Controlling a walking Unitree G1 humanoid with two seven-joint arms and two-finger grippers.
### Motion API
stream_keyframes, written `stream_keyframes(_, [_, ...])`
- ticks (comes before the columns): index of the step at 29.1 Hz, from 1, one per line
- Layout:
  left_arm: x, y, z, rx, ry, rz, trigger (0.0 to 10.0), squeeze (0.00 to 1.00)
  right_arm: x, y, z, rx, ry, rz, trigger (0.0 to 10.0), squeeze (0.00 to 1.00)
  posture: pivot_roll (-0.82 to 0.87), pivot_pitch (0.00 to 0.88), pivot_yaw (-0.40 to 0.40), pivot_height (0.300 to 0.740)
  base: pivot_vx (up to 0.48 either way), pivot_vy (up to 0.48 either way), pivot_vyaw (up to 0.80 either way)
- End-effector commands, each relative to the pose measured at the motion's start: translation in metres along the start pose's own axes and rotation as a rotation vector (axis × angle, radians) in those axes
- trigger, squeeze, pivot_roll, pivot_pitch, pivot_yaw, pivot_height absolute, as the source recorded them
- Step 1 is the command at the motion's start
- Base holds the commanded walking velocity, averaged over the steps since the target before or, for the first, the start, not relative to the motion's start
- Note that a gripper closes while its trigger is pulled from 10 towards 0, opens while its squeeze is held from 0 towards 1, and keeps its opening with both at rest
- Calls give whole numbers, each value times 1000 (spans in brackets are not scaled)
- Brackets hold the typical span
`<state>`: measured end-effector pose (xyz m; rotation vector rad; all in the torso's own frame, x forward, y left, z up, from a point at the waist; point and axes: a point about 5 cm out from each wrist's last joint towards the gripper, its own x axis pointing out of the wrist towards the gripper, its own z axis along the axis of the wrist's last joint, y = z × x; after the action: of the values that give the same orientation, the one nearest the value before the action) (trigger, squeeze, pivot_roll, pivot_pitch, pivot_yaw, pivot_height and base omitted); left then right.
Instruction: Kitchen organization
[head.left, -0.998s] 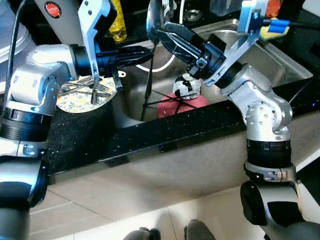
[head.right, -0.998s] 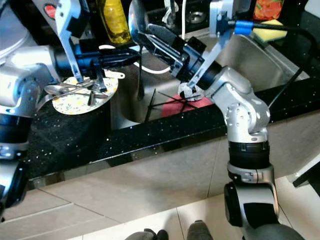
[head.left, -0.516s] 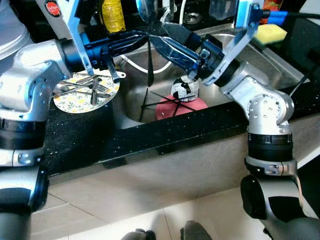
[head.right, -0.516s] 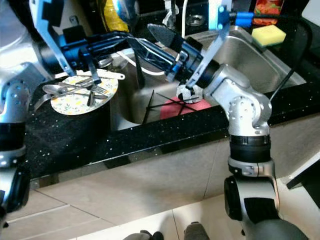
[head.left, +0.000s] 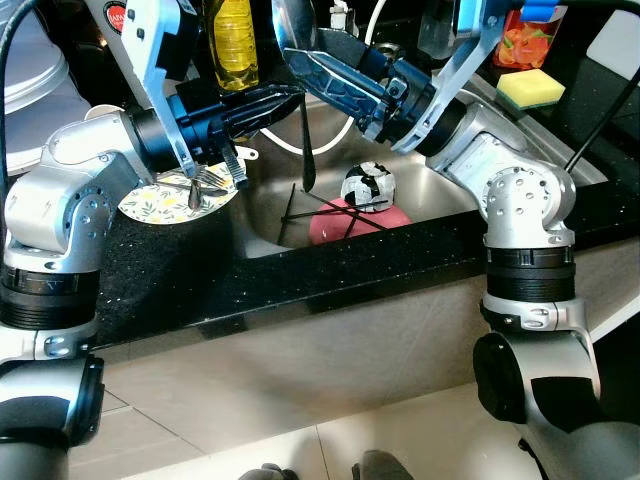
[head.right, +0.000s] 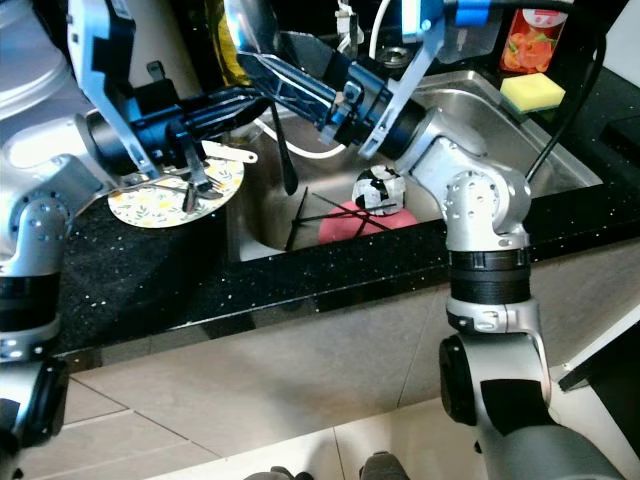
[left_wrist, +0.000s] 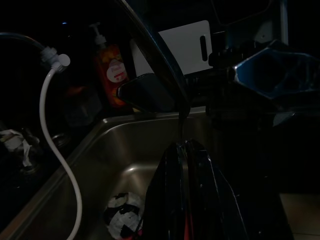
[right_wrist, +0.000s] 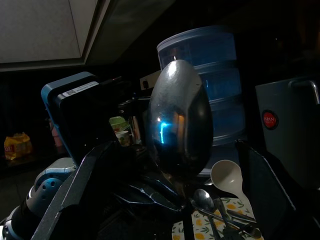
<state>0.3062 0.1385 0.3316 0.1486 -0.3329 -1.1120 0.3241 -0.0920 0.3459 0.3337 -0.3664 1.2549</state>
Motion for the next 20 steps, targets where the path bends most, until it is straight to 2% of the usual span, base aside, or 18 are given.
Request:
stream_keyframes(1, [1,-3,-5,-23,7,-9,10000,0,5,4,-3,14,13,33,9608,0,-110,53,34,740,0,0,0])
stream_keyframes(2, [1,-3,-5,-23,7,-9,10000,0,5,4,-3,14,13,33,9608,0,-110,53,34,740,0,0,0])
stream_keyframes(3, [2,-3,-6,-26,11,-7,10000,0,5,5,-3,17,13,37,6549,0,-110,52,35,740,0,0,0])
stream_keyframes(5, [2,-2,-7,-30,14,-3,10000,0,5,6,-4,22,16,46,3333,0,-111,51,37,740,0,0,0])
stream_keyframes(6, [3,-2,-7,-31,15,-3,10000,0,6,6,-6,22,21,50,902,0,-110,49,40,740,0,0,0])
stream_keyframes(7, [3,-2,-7,-31,17,-4,10000,0,6,7,-8,26,29,52,0,0,-109,48,41,740,0,0,0])
stream_keyframes(20, [3,-2,-8,-28,24,1,10000,0,6,7,-9,49,24,62,0,0,-104,49,42,740,0,0,0])
